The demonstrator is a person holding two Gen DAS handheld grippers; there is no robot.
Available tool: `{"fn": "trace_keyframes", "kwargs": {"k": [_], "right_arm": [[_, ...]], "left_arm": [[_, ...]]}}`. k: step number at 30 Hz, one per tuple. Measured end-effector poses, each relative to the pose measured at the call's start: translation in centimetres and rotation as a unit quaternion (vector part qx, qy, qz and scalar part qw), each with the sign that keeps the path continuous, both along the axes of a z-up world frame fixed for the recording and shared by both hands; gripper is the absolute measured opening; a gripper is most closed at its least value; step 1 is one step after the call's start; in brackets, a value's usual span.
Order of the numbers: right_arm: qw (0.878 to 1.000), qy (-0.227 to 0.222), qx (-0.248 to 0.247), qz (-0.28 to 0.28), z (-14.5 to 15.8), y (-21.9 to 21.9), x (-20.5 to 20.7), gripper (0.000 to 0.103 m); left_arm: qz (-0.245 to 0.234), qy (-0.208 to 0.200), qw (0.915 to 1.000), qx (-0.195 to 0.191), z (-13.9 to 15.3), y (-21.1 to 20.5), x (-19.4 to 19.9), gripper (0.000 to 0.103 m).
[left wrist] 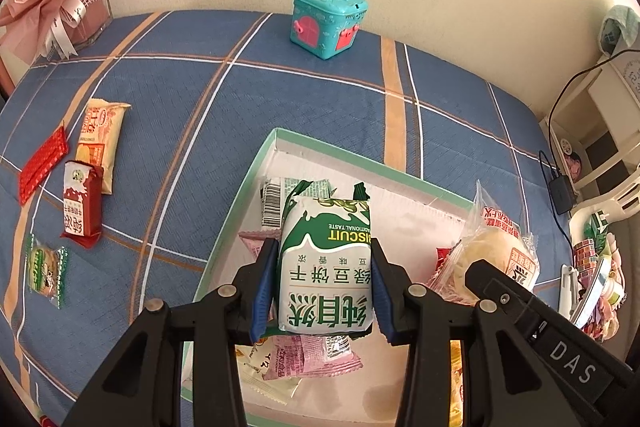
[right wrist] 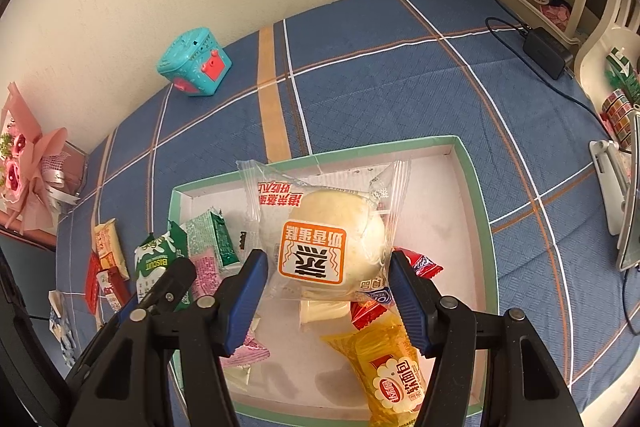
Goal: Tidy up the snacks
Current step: 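Carry the biscuit pack and the round bun over the white tray, then open both tools to release the biscuit pack and bun into the tray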
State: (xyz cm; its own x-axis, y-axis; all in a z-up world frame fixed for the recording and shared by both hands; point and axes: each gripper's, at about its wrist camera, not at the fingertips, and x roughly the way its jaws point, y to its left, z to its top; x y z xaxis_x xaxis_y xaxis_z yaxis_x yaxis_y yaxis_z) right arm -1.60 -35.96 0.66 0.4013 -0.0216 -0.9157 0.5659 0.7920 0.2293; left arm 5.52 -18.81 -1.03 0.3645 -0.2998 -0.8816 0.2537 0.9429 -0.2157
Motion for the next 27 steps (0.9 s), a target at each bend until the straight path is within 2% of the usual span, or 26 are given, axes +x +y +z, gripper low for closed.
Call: {"fn": "trace_keyframes", "kwargs": {"k": [12,22,27], "right_arm": [[1.000,0.005,0.003,0.004,-0.4,0.1,0.3,0.066],[1.000,0.006,0.009,-0.006,-0.2,-0.2,0.1,0.068],[1.000,0.000,0.005,-0.008,0.5,-0.3,-0.2,0.077]], "left_arm": [[0.002,0.015,0.9998,-0.016,-0.2,0.5,0.3,0.044],[-0.001,0.027,0.9991,-0.032,0.4,0.7,0.2,0.052],[0.003,0.031,0.9984,-0.046,0.9,1.1,0.3,0.052]]}}
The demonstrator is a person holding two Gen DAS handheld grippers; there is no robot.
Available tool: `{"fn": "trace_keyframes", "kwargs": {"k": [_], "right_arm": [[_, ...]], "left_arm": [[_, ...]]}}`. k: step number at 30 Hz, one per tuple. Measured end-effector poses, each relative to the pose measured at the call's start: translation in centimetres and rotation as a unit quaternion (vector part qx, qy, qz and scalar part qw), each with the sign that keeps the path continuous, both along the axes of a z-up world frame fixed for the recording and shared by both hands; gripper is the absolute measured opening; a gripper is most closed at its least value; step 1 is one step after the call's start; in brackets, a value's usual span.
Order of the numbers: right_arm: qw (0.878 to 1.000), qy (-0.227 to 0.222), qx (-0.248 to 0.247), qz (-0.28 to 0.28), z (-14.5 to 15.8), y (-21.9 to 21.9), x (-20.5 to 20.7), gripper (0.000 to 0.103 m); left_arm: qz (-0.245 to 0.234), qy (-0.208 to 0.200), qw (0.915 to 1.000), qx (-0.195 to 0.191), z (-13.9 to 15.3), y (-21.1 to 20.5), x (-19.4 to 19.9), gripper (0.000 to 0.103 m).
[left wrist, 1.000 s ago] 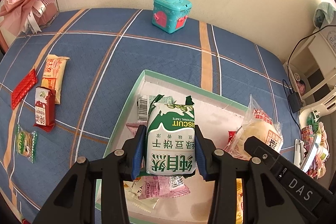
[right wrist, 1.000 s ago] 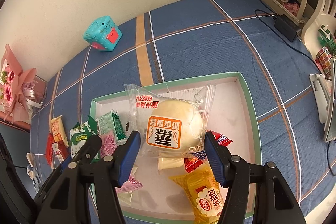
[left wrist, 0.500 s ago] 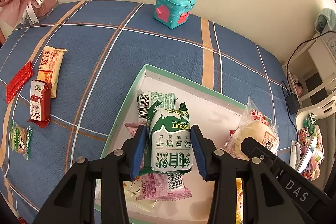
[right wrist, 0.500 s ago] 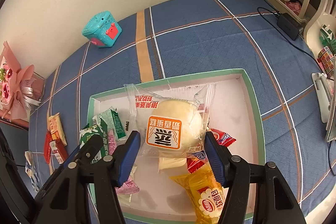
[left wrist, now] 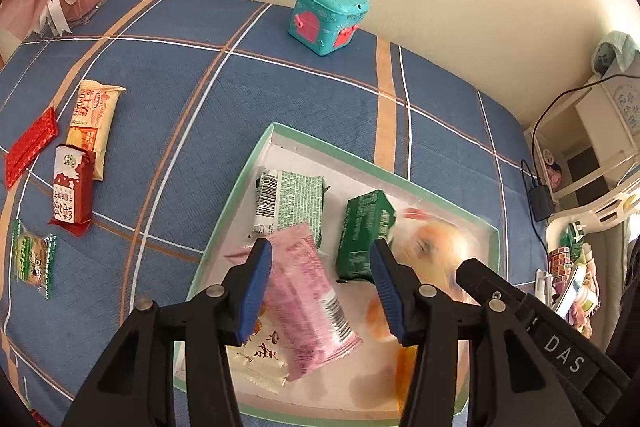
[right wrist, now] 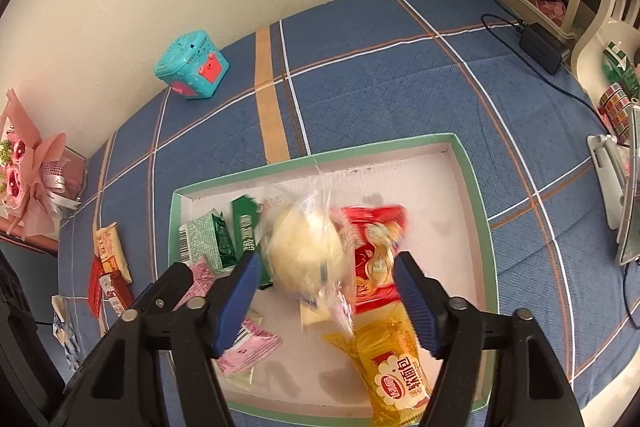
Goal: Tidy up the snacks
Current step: 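Open both tools to release the biscuit pack and bun into the tray, then withdraw both tools from the tray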
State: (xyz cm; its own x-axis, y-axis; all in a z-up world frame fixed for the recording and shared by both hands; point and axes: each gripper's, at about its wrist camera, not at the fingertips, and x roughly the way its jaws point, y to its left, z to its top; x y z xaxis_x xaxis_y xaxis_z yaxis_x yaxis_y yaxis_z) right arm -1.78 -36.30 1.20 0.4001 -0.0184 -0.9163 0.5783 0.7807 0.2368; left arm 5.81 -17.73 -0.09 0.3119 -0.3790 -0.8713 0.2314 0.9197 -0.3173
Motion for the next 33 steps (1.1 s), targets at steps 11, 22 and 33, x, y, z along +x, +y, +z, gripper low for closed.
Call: {"fn": "trace_keyframes", "kwargs": {"k": [11,22,33], "right_arm": [[1.000,-0.003,-0.025,0.014,1.6,1.1,-0.3,0.077],[0.998,-0.006,-0.053,0.034,2.9,3.2,-1.6,0.076],[0.997,0.000,-0.059,0.042,2.8,4.1,-2.9,0.076]], "left_arm": [[0.026,-0.055,0.9959,0.067,1.7,2.3,0.2,0.052],[0.028,-0.085,0.9851,0.147,2.2,4.9,0.2,0.052],[0.018,-0.091,0.9861,0.138,3.1,5.5,-0.6,0.052]]}}
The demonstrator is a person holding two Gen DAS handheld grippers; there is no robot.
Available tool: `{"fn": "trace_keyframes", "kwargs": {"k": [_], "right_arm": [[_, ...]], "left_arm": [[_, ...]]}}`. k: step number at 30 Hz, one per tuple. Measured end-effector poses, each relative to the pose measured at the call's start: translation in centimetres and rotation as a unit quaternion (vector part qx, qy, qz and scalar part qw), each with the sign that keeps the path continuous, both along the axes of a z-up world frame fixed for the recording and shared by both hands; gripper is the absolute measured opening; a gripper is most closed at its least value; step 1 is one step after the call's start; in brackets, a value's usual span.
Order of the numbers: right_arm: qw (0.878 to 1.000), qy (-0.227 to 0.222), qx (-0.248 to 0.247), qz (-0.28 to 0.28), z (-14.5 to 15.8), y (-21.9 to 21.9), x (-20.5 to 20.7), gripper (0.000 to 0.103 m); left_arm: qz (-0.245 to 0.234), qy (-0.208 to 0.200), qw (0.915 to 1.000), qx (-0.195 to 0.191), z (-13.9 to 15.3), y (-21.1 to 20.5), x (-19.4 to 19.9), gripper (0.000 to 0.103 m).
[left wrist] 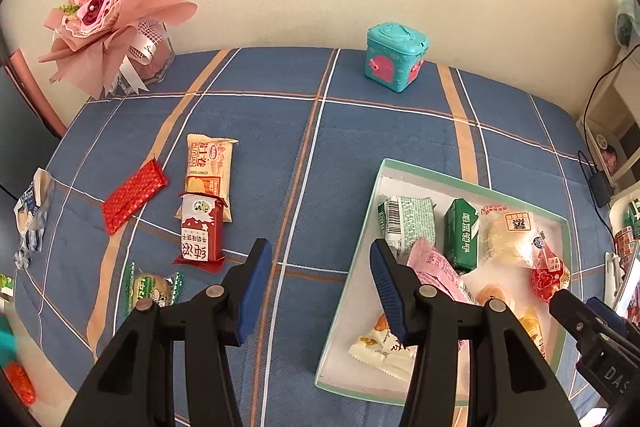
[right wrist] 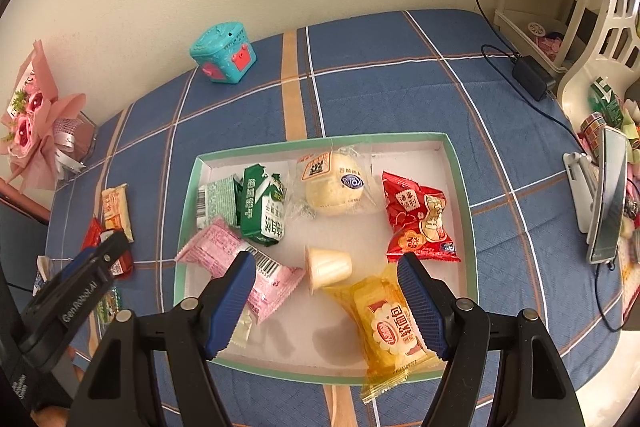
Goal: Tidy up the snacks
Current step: 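Withdraw both tools from the tray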
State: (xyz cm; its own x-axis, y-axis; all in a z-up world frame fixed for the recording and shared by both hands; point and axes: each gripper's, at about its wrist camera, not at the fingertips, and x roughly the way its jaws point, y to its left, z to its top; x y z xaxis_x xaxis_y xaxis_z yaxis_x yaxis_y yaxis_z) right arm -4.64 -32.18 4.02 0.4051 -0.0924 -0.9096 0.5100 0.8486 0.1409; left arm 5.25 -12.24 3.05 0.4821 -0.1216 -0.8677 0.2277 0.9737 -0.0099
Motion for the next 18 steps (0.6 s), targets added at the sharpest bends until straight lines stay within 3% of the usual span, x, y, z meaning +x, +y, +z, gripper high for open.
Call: {"fn": "trace_keyframes", "kwargs": {"k": [11,13,15,18], "right_arm": [[1.000,0.002,0.000,0.001,-0.41,0.20,0.42,0.077],[1.000,0.003,-0.001,0.004,-0.53,0.30,0.54,0.084],[1.000,0.001,-0.009,0.008,-0.65,0.47,0.68,0.101],[1.000,-0.007,-0.016,0.010,-0.71,0.59,0.72,0.103]], "left_arm": [[0.002,0.007,0.9999,-0.008,-0.05,0.41,0.27,0.054],[0.003,0.010,0.9999,-0.012,-0.25,0.47,0.35,0.074],[0.008,0.009,0.9998,-0.016,-0.35,0.56,0.43,0.078],[0.020,0.007,0.9998,-0.007,-0.65,0.83,0.63,0.081]]}}
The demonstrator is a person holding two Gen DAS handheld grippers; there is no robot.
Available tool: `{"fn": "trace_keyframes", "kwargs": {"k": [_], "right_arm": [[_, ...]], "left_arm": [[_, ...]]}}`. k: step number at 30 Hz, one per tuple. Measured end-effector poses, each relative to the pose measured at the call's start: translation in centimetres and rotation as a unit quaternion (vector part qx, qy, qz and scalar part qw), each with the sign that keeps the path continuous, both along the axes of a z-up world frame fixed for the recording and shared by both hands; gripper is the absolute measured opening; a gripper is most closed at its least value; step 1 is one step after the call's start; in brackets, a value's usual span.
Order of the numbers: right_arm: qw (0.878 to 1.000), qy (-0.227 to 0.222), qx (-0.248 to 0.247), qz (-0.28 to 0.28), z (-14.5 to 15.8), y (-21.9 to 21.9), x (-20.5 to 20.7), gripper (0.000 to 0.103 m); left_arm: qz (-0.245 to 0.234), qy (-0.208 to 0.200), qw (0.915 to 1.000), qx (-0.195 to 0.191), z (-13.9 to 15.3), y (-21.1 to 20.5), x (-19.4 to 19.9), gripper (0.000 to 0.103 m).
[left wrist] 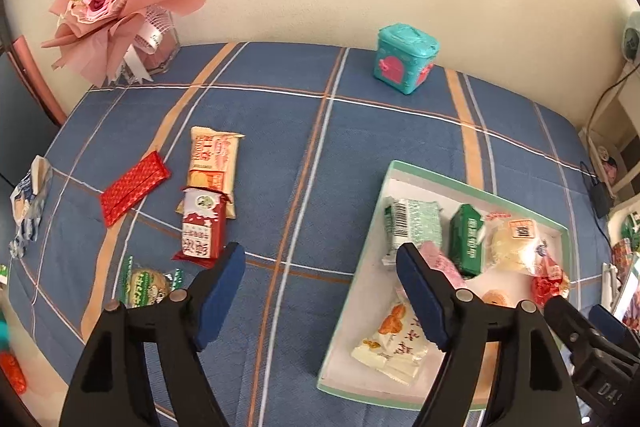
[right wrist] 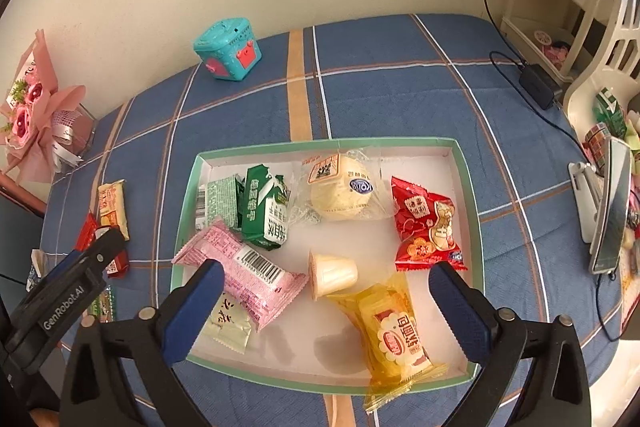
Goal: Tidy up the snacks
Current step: 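Withdraw both tools from the tray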
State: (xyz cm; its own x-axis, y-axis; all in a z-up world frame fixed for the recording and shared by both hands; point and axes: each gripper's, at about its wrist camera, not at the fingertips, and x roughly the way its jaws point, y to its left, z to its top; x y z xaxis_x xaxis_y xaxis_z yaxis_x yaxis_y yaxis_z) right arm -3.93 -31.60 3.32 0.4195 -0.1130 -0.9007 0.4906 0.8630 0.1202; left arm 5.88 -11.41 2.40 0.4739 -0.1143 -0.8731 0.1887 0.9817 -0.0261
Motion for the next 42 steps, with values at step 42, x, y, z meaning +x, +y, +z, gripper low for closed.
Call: {"fn": "trace_keyframes", "kwargs": {"k": [42], "right_arm": [[0.992,0.023,-0.021,0.124,-1.8,13.9,6.9,0.103]], "left_arm": [[0.108,0.002,0.9940,-0.015,-0.3,13.2,3.1,0.098]]}}
